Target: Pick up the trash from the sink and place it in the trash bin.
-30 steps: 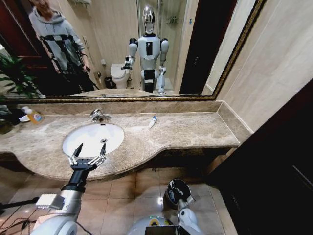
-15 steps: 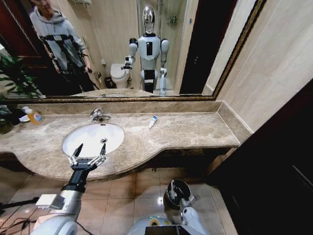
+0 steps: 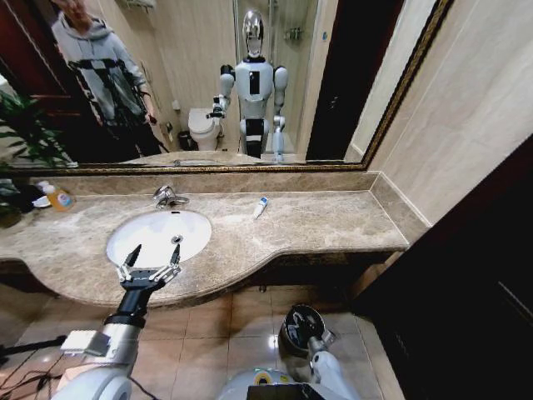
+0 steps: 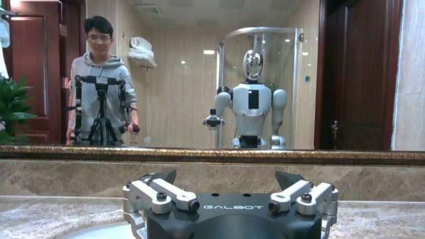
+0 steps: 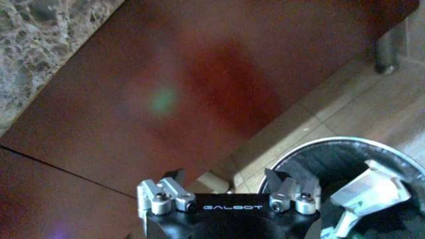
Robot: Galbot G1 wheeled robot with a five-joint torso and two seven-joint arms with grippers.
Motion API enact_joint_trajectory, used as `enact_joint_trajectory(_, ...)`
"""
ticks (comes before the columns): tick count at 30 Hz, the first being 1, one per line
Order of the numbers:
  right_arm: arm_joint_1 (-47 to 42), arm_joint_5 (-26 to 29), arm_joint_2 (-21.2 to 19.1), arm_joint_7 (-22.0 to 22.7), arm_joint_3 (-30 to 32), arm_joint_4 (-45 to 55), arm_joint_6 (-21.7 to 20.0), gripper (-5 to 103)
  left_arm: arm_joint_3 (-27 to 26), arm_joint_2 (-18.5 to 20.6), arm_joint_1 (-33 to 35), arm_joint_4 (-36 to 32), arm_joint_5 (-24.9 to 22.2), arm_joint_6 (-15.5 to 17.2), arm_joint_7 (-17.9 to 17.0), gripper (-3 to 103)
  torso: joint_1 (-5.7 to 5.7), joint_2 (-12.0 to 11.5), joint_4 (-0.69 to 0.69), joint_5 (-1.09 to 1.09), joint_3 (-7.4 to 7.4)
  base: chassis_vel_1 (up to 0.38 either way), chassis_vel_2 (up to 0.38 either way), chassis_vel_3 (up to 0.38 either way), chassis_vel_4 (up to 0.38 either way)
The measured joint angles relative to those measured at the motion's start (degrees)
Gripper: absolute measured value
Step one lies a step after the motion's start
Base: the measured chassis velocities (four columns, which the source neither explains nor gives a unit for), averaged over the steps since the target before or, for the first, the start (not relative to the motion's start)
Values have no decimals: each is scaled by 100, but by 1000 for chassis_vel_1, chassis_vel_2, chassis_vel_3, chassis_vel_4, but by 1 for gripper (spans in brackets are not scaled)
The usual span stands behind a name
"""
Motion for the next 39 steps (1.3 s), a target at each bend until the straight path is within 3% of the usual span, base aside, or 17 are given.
enact_joint_trajectory(6,-137,-420,-109,312,69,86,421,99,0,0,0,0,0,0,0,100,-1,0,0,-1,0,0,0,0,0)
enact_joint_trajectory(10,-299,-939,-180,552,85,146,698,100,0,0,0,0,0,0,0,100,0,0,0,0,0,0,0,0,0)
enact_joint_trajectory(13,-593,-2074,-164,1277,188,495,980,100,0,0,0,0,0,0,0,100,-1,0,0,1,0,0,0,0,0)
enact_joint_trajectory(14,-593,-2074,-164,1277,188,495,980,100,0,0,0,0,0,0,0,100,-1,0,0,1,0,0,0,0,0)
enact_joint_trajectory(17,-908,-3026,-206,1916,303,942,1627,100,0,0,0,0,0,0,0,100,-1,0,-1,1,0,0,0,0,0)
enact_joint_trajectory(21,-1251,-3683,-304,2241,451,1429,2080,100,0,0,0,0,0,0,0,100,0,0,0,0,0,0,0,0,0)
enact_joint_trajectory(24,-1539,-3705,-339,2289,517,1966,2093,100,0,0,0,0,0,0,0,100,0,0,-1,1,0,0,0,0,0)
enact_joint_trajectory(27,-2338,-3507,-358,2237,773,3296,2022,100,0,0,0,0,0,0,0,100,0,0,1,0,0,0,0,0,0)
enact_joint_trajectory(30,-2868,-3367,-381,2173,950,4011,1950,100,0,0,0,0,0,0,0,100,0,0,-2,0,0,0,0,0,0)
enact_joint_trajectory(33,-3542,-3121,-408,2007,1221,5161,1631,100,0,0,0,0,0,0,0,100,-1,1,-2,0,-1,0,0,0,0)
enact_joint_trajectory(39,-3991,-3031,-309,1574,1510,6681,1105,100,0,0,0,0,0,0,0,100,0,1,0,-1,0,0,0,0,0)
